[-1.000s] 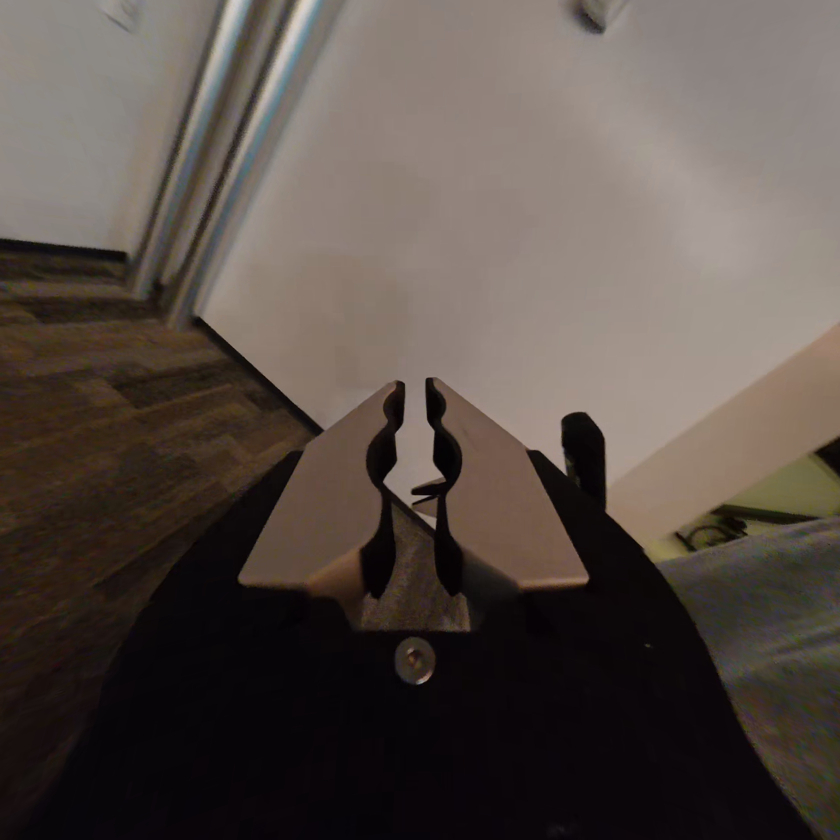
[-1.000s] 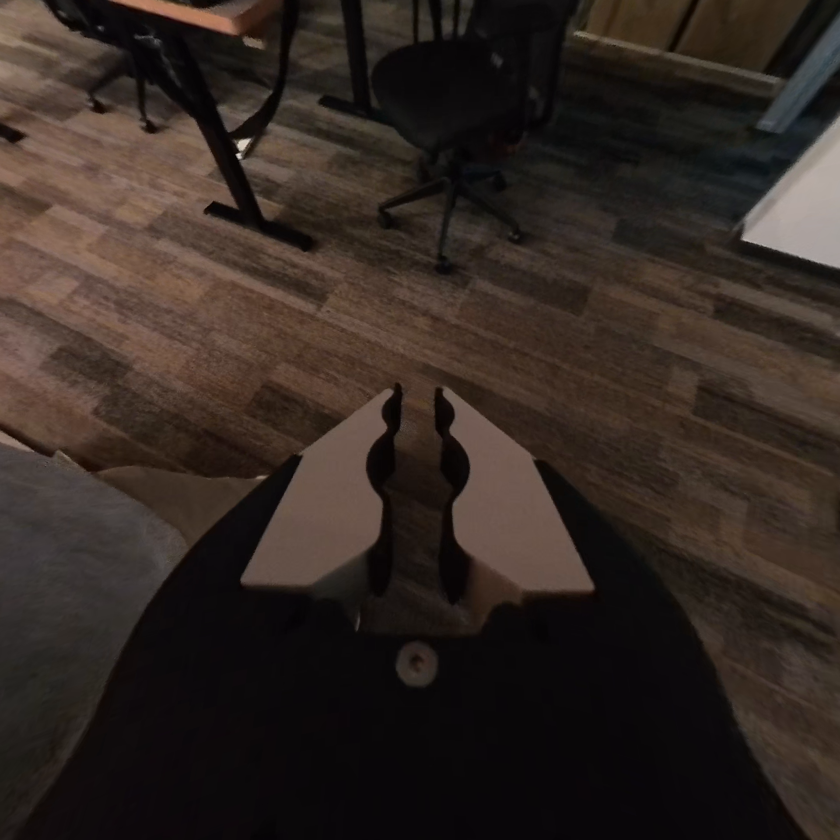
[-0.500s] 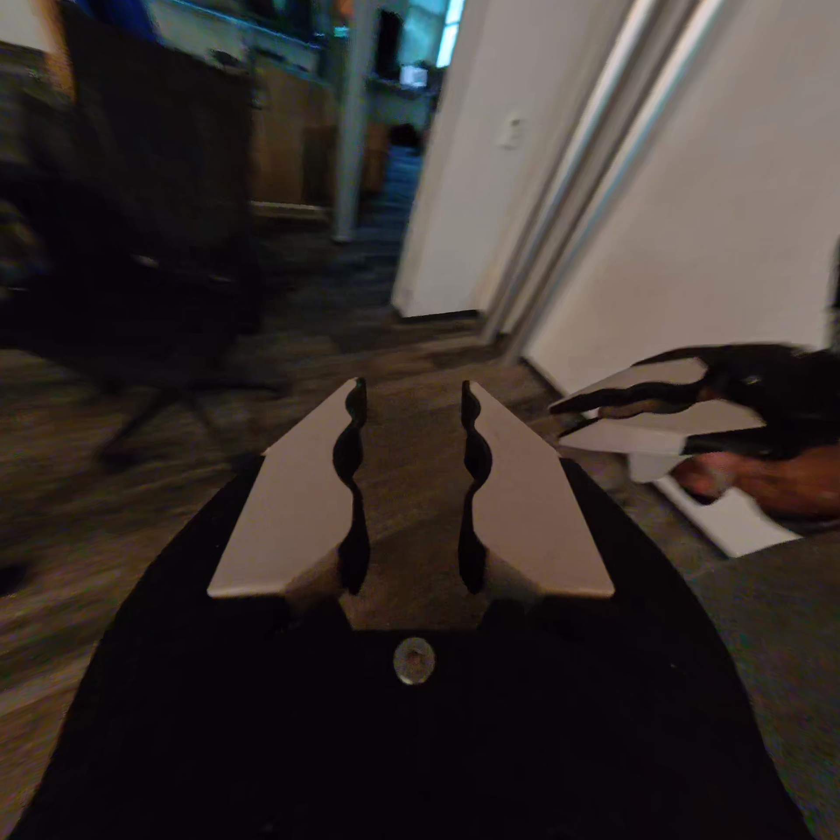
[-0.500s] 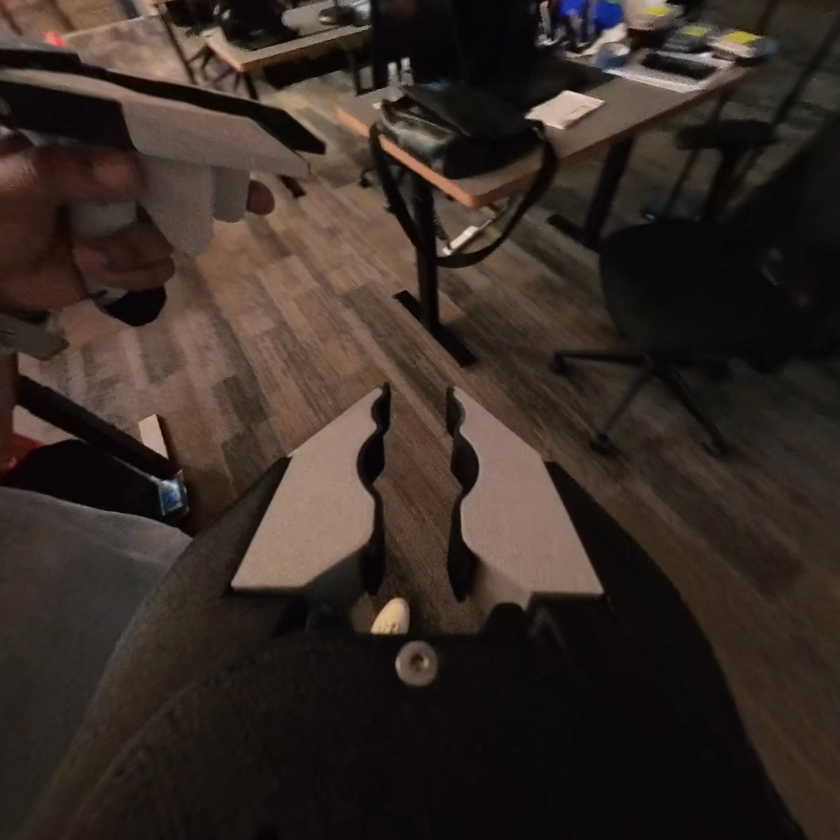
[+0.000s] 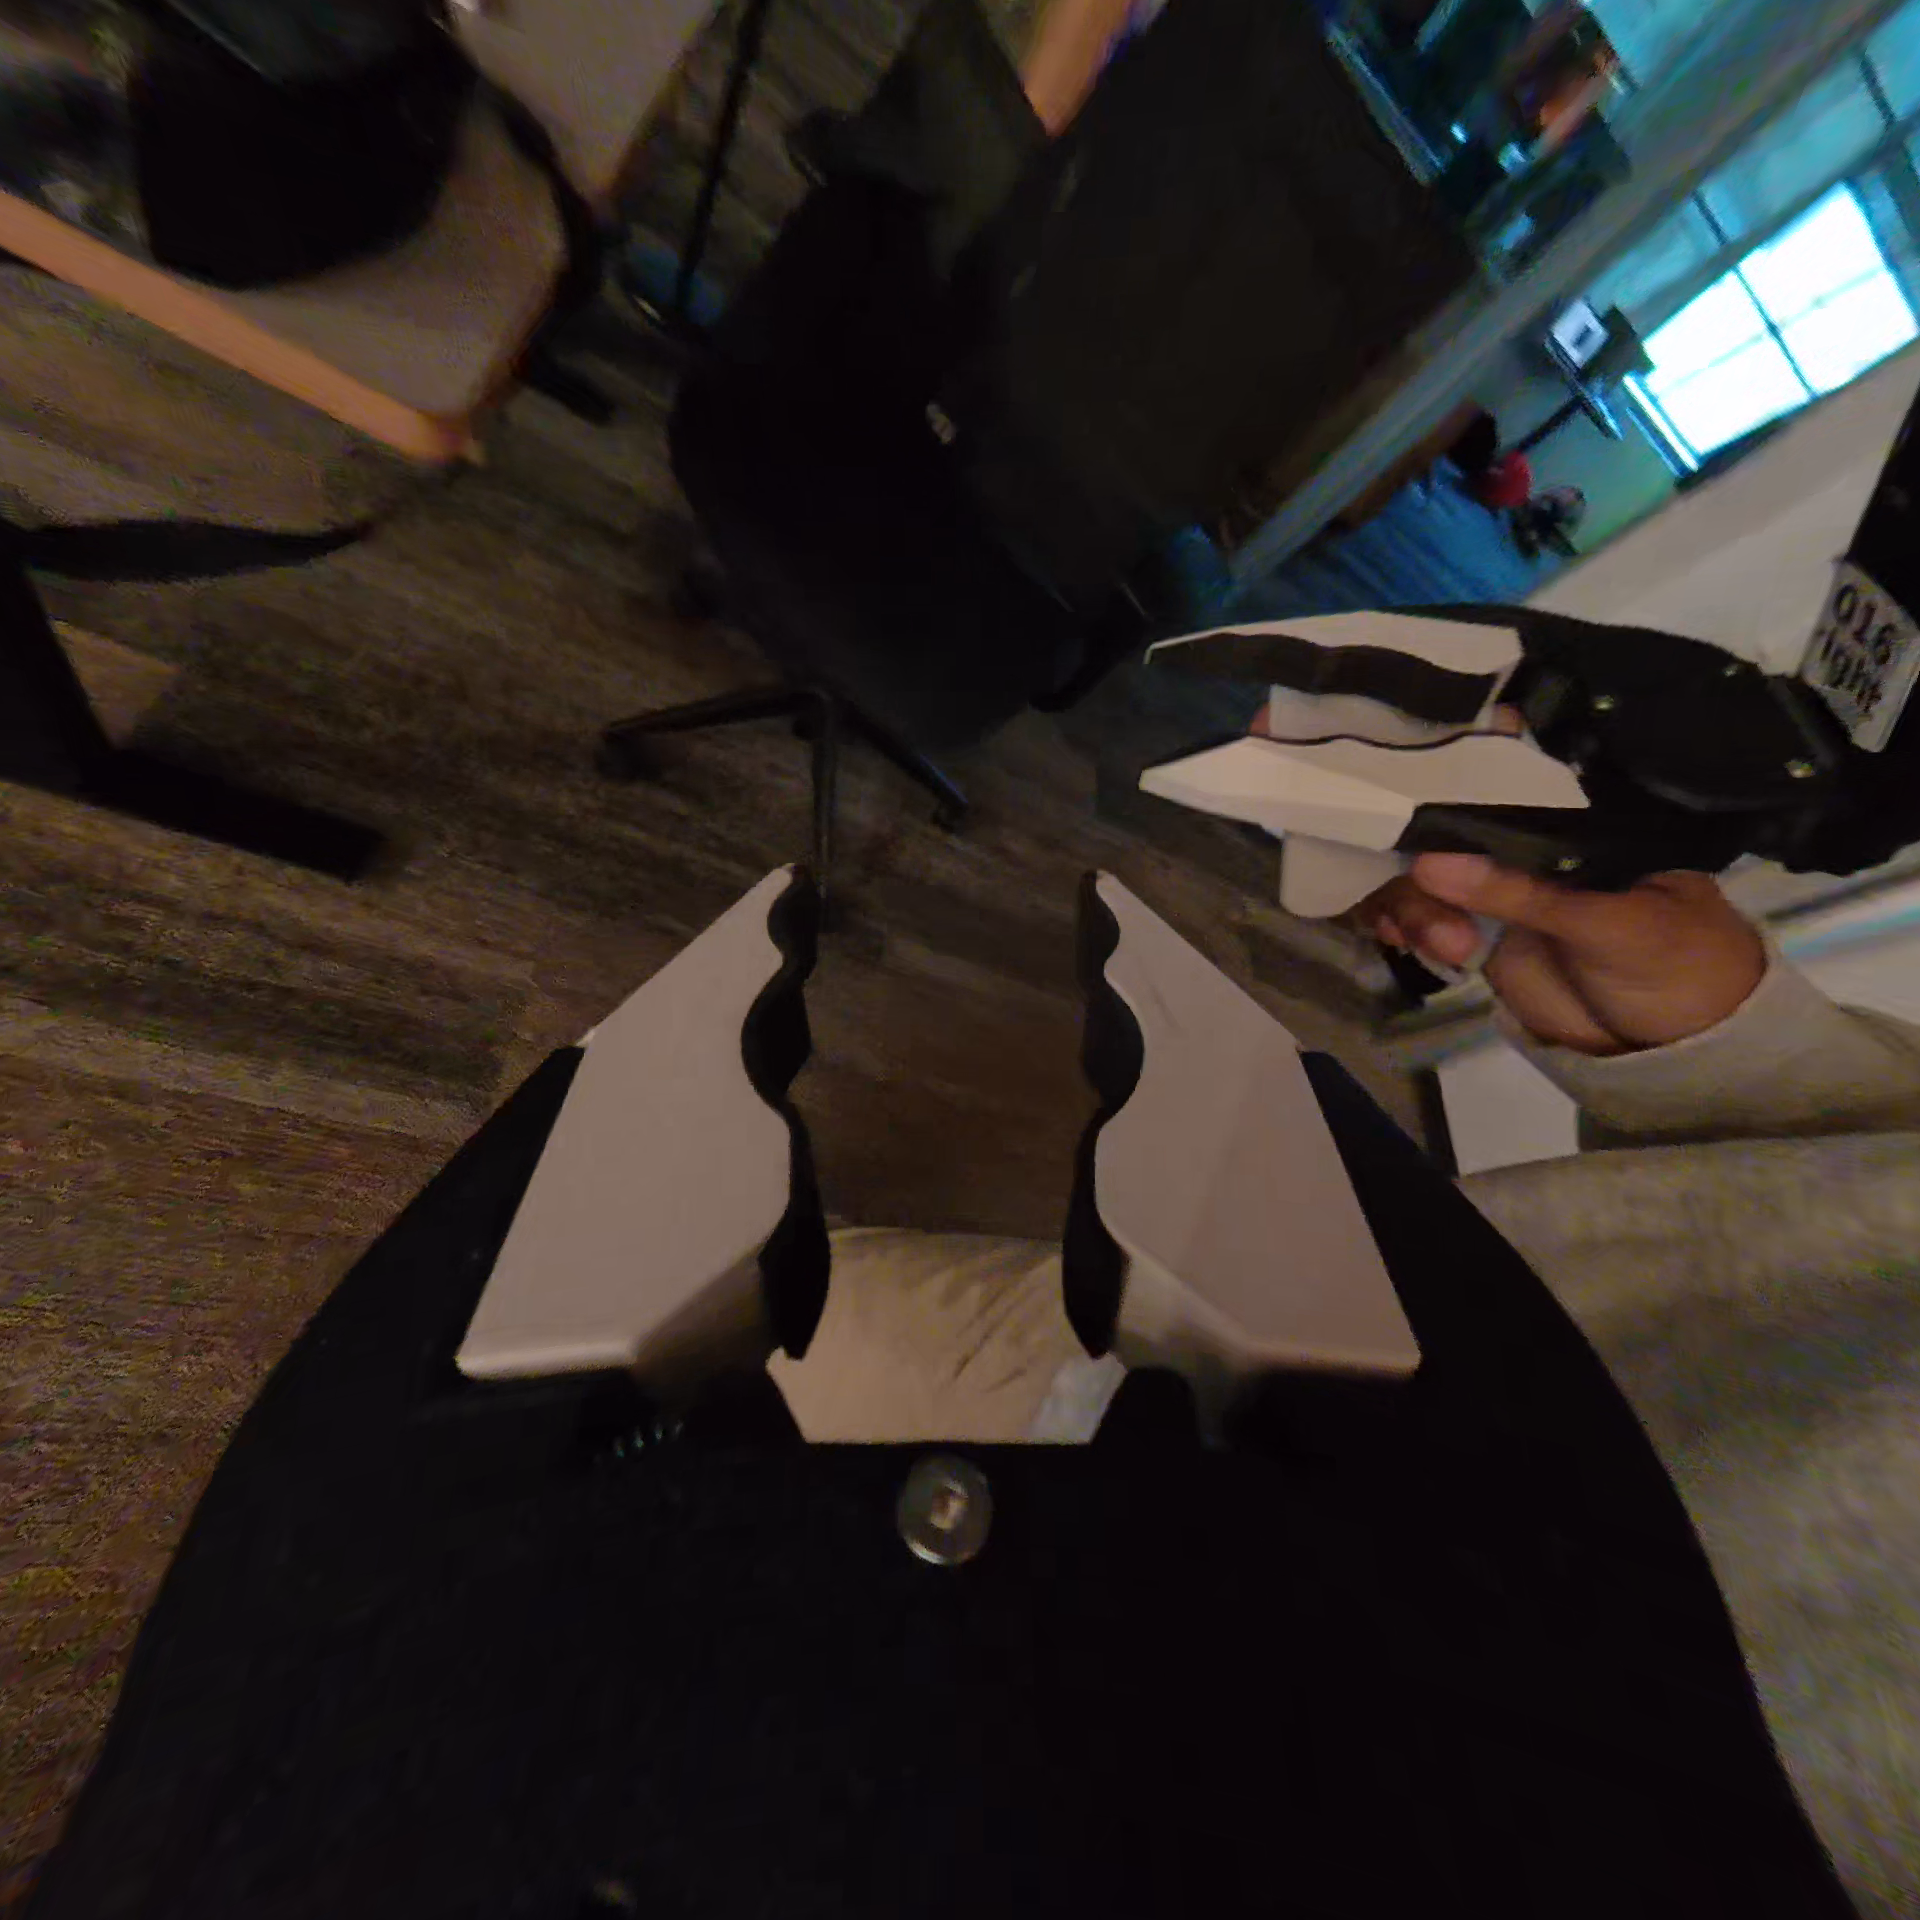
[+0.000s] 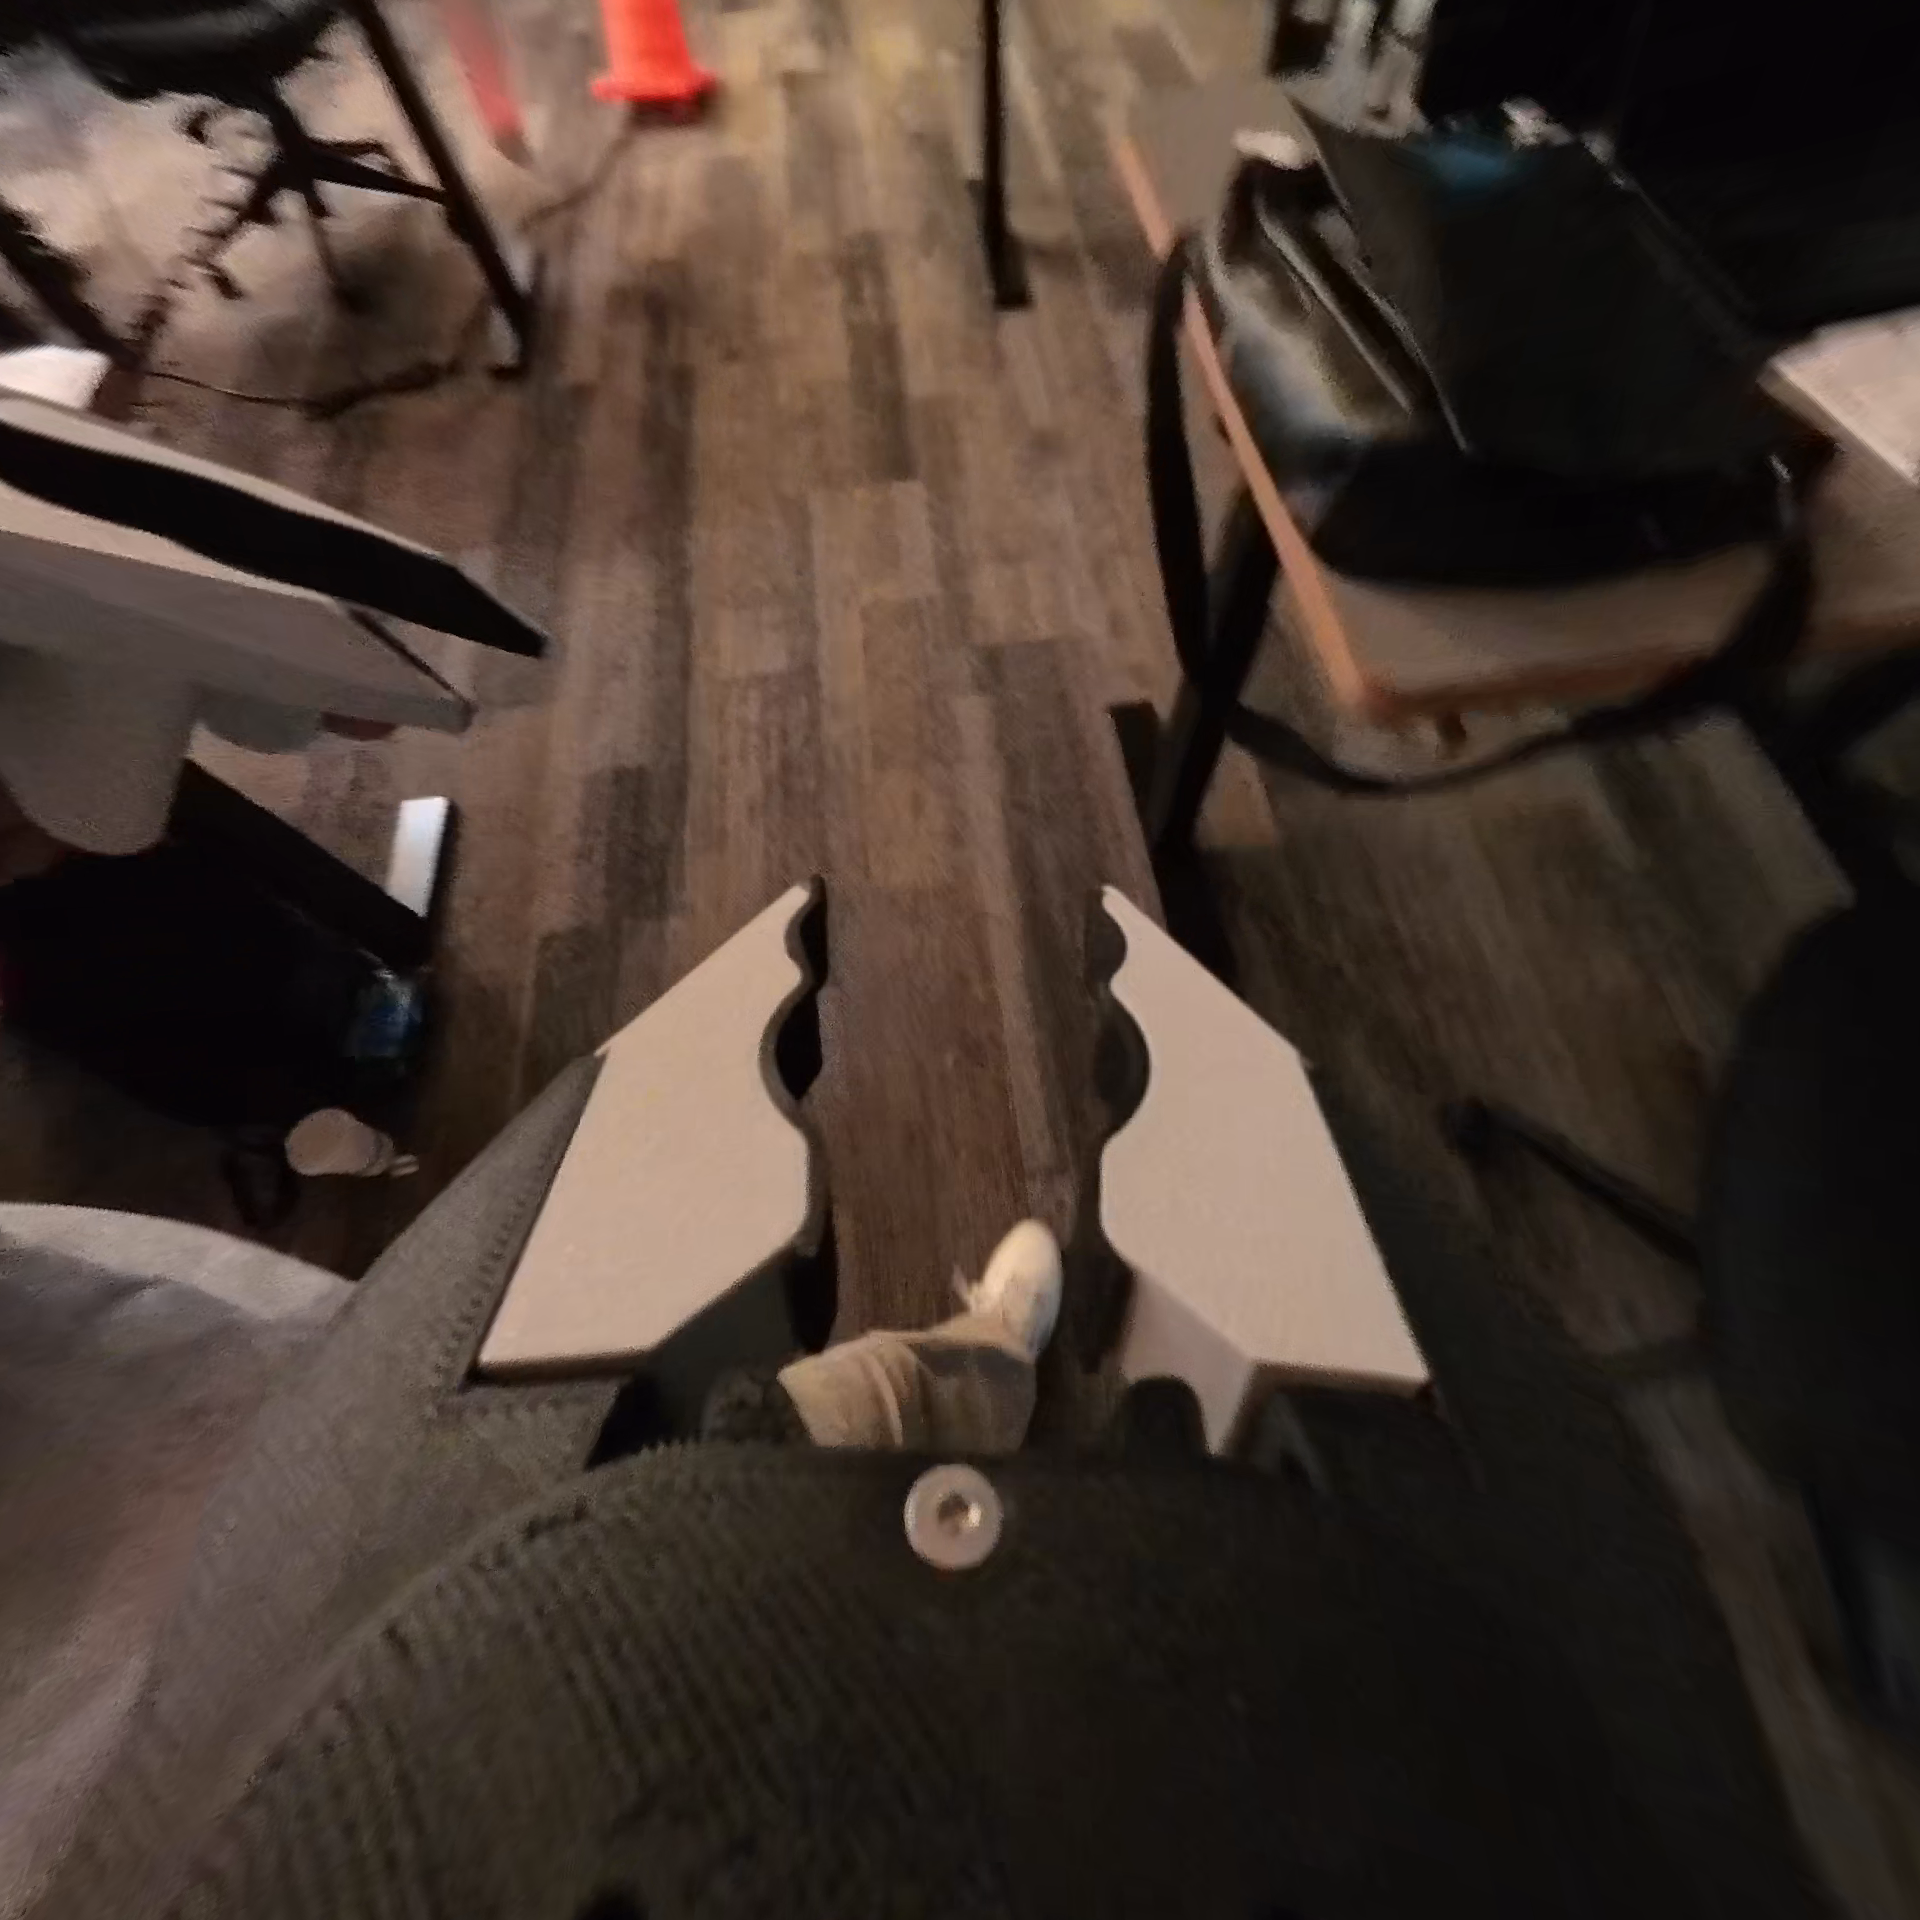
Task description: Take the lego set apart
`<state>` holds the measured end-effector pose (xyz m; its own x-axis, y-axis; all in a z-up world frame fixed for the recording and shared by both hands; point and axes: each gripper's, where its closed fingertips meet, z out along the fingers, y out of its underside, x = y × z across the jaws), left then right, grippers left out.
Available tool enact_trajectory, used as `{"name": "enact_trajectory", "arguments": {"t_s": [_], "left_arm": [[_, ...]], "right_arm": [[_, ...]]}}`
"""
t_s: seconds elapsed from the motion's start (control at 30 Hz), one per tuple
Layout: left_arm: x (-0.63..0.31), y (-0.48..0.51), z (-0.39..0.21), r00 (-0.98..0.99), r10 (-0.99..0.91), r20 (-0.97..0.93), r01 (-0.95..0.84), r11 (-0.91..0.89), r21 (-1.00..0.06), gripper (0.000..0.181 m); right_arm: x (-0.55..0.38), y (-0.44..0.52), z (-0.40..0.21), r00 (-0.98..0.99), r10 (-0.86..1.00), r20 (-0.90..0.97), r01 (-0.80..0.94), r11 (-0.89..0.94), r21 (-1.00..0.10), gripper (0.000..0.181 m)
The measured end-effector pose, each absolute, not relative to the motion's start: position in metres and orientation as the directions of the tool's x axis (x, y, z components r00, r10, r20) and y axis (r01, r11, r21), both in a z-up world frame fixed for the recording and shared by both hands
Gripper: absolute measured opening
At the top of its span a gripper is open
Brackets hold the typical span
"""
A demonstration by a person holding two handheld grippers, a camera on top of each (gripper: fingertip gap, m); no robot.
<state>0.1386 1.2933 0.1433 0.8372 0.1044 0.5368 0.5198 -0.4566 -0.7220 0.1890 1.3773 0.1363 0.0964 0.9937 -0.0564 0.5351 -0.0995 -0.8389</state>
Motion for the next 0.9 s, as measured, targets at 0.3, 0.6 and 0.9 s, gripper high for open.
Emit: {"name": "enact_trajectory", "arguments": {"t_s": [0.3, 0.6, 0.9], "left_arm": [[-0.096, 1.322, 0.189, 0.727, 0.441, 0.527, 0.657, -0.221, -0.721, 0.050], [-0.353, 1.243, 0.148, 0.498, 0.572, 0.652, 0.730, 0.130, -0.672, 0.042], [-0.609, 1.169, 0.173, 0.445, 0.665, 0.600, 0.747, 0.094, -0.658, 0.046]], "right_arm": [[-0.114, 1.383, 0.197, -0.497, 0.863, -0.088, 0.413, 0.146, -0.899, 0.044], [-0.382, 1.309, 0.172, -0.690, 0.720, -0.074, 0.363, 0.256, -0.896, 0.033], [-0.628, 1.219, 0.226, -0.769, 0.636, 0.062, 0.186, 0.316, -0.930, 0.025]]}}
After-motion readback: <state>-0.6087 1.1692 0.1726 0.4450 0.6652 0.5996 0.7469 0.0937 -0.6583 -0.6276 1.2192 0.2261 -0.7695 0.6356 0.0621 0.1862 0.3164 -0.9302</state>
